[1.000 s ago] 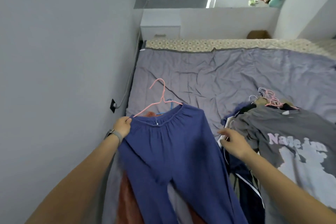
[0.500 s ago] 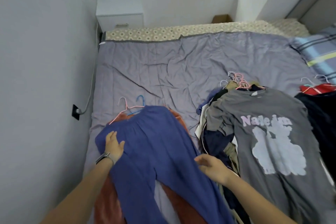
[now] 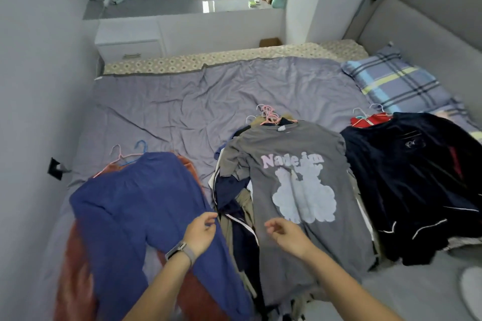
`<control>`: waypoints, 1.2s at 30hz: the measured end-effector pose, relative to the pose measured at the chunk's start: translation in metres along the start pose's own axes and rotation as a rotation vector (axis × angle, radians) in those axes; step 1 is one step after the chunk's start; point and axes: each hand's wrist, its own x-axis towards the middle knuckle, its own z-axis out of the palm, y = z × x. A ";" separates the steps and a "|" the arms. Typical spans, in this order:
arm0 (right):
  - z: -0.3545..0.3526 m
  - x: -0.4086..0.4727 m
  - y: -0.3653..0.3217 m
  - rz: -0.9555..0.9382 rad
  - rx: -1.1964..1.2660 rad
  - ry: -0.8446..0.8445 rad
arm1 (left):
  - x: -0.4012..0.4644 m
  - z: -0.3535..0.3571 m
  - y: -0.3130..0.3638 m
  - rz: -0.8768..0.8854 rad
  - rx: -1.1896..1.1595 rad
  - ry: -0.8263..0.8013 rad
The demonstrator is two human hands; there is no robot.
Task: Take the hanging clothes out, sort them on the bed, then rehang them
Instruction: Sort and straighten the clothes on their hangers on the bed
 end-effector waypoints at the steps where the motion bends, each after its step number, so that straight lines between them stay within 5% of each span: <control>1: -0.020 -0.013 0.016 0.002 0.007 0.012 | -0.010 0.023 0.016 -0.016 -0.007 0.005; 8: -0.137 -0.084 0.108 0.043 0.066 0.152 | -0.062 0.138 0.101 -0.023 -0.032 -0.101; 19: -0.157 -0.064 0.144 0.111 0.070 0.130 | -0.041 0.141 0.130 0.007 0.007 -0.027; 26: -0.250 0.006 0.162 0.106 -0.063 0.079 | -0.001 0.145 0.152 -0.066 0.064 0.010; 36: -0.417 0.200 0.148 -0.003 -0.342 -0.044 | 0.112 0.181 0.278 -0.201 -0.100 0.137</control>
